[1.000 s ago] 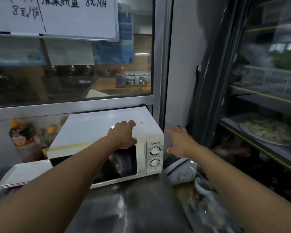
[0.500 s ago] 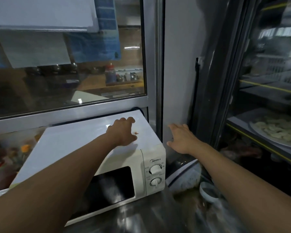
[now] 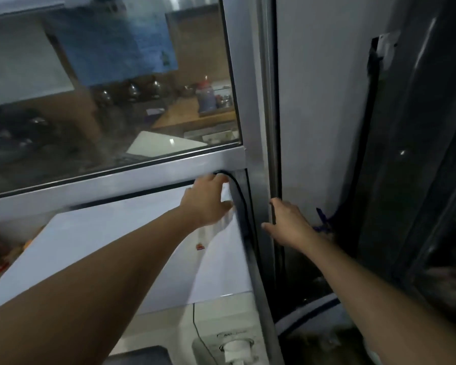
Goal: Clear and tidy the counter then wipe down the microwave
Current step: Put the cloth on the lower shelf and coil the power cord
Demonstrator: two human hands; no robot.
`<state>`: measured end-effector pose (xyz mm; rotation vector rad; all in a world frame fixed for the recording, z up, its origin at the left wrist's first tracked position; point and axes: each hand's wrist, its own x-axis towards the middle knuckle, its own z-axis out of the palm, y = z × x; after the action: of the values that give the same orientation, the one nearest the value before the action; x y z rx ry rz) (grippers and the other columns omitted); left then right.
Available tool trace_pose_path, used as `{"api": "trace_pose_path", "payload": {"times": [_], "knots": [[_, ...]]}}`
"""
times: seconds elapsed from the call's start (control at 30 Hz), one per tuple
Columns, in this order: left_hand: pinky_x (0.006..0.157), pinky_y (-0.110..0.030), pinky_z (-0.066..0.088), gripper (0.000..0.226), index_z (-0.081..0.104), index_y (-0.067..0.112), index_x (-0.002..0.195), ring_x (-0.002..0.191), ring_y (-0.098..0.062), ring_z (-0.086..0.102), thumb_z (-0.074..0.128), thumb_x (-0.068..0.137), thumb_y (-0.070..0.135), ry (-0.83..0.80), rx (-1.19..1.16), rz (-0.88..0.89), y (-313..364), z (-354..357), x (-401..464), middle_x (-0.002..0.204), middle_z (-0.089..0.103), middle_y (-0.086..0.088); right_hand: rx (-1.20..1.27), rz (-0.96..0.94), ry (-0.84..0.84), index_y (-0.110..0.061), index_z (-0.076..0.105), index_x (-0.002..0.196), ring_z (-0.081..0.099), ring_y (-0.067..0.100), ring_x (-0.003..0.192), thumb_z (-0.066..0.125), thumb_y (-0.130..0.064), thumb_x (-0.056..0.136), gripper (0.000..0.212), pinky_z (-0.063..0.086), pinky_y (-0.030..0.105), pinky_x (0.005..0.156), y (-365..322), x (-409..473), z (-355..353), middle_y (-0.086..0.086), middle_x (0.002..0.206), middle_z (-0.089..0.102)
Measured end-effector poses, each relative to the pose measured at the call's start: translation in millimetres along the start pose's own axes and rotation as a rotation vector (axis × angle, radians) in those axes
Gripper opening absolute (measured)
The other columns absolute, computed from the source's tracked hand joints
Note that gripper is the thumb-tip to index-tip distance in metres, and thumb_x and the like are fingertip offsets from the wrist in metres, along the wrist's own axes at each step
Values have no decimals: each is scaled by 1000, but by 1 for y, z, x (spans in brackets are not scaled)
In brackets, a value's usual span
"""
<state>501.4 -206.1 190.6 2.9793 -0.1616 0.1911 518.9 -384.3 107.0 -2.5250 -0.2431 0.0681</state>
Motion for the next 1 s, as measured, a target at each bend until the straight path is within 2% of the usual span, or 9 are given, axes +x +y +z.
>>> {"api": "trace_pose_path", "payload": {"times": [0.27, 0.43, 0.57, 0.77, 0.9, 1.0], "knots": [[101, -43, 40, 47, 45, 21, 133, 123, -28, 42, 58, 89, 29, 25, 60, -12, -7, 18, 50, 134, 47, -6, 122, -12, -61, -10, 22, 147, 34, 30, 135, 59, -32, 91, 70, 33, 41, 110, 30, 64, 41, 12, 149, 34], [101, -39, 39, 50, 44, 22, 135, 123, -26, 43, 58, 89, 33, 20, 63, -27, -17, 26, 60, 136, 47, -4, 286, -77, -46, -9, 29, 144, 39, 27, 132, 62, -26, 89, 66, 35, 36, 109, 33, 89, 65, 11, 145, 41], [100, -35, 36, 48, 40, 24, 137, 125, -23, 41, 54, 92, 35, -12, 5, -45, -21, 29, 61, 139, 44, -2, 398, -74, -4, -10, 37, 138, 46, 24, 127, 64, -21, 88, 58, 37, 27, 101, 31, 102, 79, 9, 139, 48], [95, -30, 35, 44, 44, 23, 134, 122, -21, 41, 50, 93, 39, -35, 10, -45, -24, 31, 62, 136, 46, -2, 423, -68, -2, -9, 46, 131, 53, 20, 116, 65, -18, 87, 49, 34, 17, 88, 36, 112, 97, 9, 127, 55], [93, -29, 34, 43, 44, 24, 135, 121, -21, 40, 49, 95, 38, -36, 2, -48, -21, 31, 61, 137, 46, -1, 426, -38, -27, -7, 56, 117, 53, 16, 94, 63, -15, 88, 31, 39, 18, 83, 41, 114, 102, 12, 114, 52], [91, -27, 33, 44, 43, 23, 136, 121, -21, 40, 48, 95, 38, -35, -3, -50, -20, 32, 59, 137, 45, -1, 450, -28, -55, -10, 56, 98, 58, 19, 90, 63, -13, 87, 13, 47, 27, 84, 47, 114, 104, 10, 104, 57]]}}
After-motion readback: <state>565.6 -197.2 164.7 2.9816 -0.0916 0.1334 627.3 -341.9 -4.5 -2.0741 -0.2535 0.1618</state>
